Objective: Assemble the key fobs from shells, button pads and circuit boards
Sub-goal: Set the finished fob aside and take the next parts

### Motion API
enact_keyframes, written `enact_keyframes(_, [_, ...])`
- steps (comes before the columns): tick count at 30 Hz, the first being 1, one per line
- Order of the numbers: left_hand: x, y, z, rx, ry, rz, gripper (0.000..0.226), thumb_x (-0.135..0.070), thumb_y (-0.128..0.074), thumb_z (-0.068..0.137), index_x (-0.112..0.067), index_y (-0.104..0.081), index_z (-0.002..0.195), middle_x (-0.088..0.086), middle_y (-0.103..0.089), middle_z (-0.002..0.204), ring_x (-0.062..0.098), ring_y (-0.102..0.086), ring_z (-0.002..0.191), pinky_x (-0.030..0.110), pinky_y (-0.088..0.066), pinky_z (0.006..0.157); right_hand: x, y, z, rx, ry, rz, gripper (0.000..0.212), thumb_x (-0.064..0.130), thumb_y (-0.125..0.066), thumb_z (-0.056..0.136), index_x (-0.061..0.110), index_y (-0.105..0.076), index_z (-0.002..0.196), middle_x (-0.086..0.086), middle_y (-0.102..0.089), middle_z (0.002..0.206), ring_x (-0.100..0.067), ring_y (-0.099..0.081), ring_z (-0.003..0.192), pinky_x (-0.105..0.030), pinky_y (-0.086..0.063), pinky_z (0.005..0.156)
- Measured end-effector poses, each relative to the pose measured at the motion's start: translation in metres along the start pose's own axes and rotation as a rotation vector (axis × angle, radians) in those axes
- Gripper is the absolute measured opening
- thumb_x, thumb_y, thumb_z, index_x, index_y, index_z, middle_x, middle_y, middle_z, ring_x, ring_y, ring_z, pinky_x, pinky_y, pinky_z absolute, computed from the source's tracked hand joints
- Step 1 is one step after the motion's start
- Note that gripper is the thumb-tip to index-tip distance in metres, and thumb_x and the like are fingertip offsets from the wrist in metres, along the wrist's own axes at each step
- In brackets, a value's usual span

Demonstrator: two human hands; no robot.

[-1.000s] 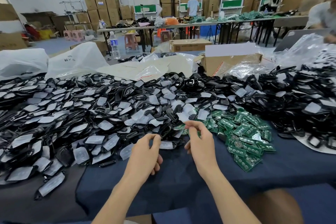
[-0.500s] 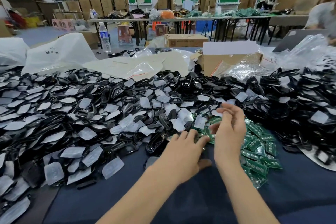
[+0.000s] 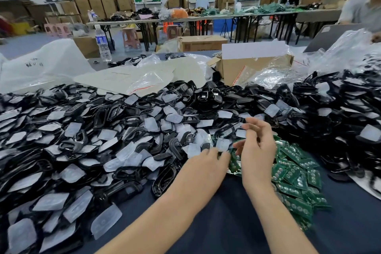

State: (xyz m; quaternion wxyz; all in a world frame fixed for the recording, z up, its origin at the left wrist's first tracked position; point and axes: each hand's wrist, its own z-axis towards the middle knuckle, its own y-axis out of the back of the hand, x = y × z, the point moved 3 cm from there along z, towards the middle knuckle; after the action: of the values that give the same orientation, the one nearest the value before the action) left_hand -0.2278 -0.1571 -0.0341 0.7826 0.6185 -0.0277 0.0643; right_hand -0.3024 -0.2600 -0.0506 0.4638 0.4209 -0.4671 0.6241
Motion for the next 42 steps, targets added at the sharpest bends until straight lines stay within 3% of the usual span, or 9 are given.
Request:
enact_keyframes(2, [0.012,-0.008,-0.002,-0.016,0.007,-0.098,0.056,0.003,-0.056,0.083,-0.017,-0.047,0.134,0.003,-0.054,0.115,0.023,-0.058,0.101,0.034,-0.052,0.077,0.001,-0.002,0.005,0.003,0.003,0.000,0.034,0.012,-0.043,0.098,0.040,-0.062,0.098,0.018,-0.065,0.093,-0.009,-0.060,0.056,-0.019,-0.045,0.049])
enact_keyframes(5, [0.026,-0.008,0.000,-0.054,0.046,-0.299,0.043,-0.009,-0.049,0.101,-0.026,-0.046,0.140,-0.005,-0.054,0.122,0.016,-0.057,0.109,0.029,-0.047,0.092,0.001,-0.005,0.015,0.005,0.004,-0.015,0.031,0.011,-0.043,0.100,0.035,-0.062,0.102,0.018,-0.064,0.094,-0.007,-0.061,0.058,-0.018,-0.046,0.049])
enact_keyframes(9, [0.054,-0.006,0.006,-0.195,0.259,-0.742,0.023,-0.025,-0.057,0.102,-0.036,-0.066,0.119,-0.026,-0.066,0.106,-0.005,-0.061,0.095,0.005,-0.043,0.081,-0.001,-0.013,0.028,0.040,-0.009,-0.082,0.032,0.011,-0.042,0.101,0.037,-0.060,0.105,0.012,-0.062,0.103,-0.002,-0.063,0.065,-0.021,-0.050,0.056])
enact_keyframes(16, [0.098,-0.016,-0.002,-0.439,0.537,-1.252,0.034,-0.006,-0.058,0.100,-0.038,-0.069,0.106,-0.018,-0.075,0.099,0.004,-0.071,0.091,0.015,-0.054,0.080,-0.001,-0.038,0.060,0.144,0.084,-0.313,0.026,0.014,-0.043,0.101,0.033,-0.057,0.110,0.007,-0.058,0.113,-0.011,-0.055,0.074,-0.025,-0.044,0.062])
enact_keyframes(22, [0.134,-0.026,-0.004,-0.653,0.737,-1.689,0.031,0.005,-0.054,0.098,-0.019,-0.065,0.114,0.000,-0.078,0.093,0.013,-0.071,0.083,0.018,-0.056,0.077,-0.011,-0.076,0.118,0.316,0.202,-0.771,0.035,0.014,-0.044,0.103,0.021,-0.053,0.136,-0.005,-0.052,0.133,-0.021,-0.052,0.119,-0.040,-0.047,0.100])
enact_keyframes(27, [0.144,-0.025,-0.008,-0.782,0.719,-1.943,0.027,-0.002,-0.061,0.089,-0.009,-0.064,0.115,0.009,-0.076,0.086,0.015,-0.073,0.077,0.019,-0.058,0.073,-0.036,-0.110,0.145,0.552,0.220,-1.130,0.051,0.019,-0.044,0.103,0.019,-0.037,0.153,-0.012,-0.040,0.153,-0.034,-0.042,0.135,-0.050,-0.040,0.109])
enact_keyframes(31, [0.148,-0.026,-0.008,-0.790,0.697,-1.972,0.038,-0.012,-0.065,0.080,-0.002,-0.063,0.117,0.009,-0.076,0.087,0.013,-0.071,0.072,0.020,-0.059,0.071,-0.044,-0.132,0.152,0.701,0.280,-1.184,0.057,0.023,-0.043,0.103,0.024,-0.029,0.159,-0.011,-0.025,0.165,-0.036,-0.029,0.147,-0.050,-0.034,0.116])
enact_keyframes(36, [0.149,-0.029,-0.010,-0.796,0.724,-1.995,0.041,-0.012,-0.066,0.082,0.000,-0.062,0.122,0.010,-0.076,0.091,0.013,-0.070,0.071,0.022,-0.059,0.070,-0.050,-0.139,0.153,0.681,0.330,-1.332,0.039,0.032,-0.046,0.105,0.021,-0.050,0.143,-0.011,-0.044,0.150,-0.035,-0.046,0.132,-0.047,-0.042,0.103])
enact_keyframes(42, [0.149,-0.027,-0.013,-0.784,0.762,-2.033,0.017,-0.006,-0.060,0.096,-0.005,-0.065,0.112,0.011,-0.074,0.090,0.013,-0.067,0.067,0.022,-0.058,0.064,-0.038,-0.115,0.136,0.515,0.392,-1.180,0.019,0.021,-0.052,0.101,0.024,-0.057,0.119,-0.006,-0.063,0.123,-0.028,-0.060,0.102,-0.040,-0.047,0.081])
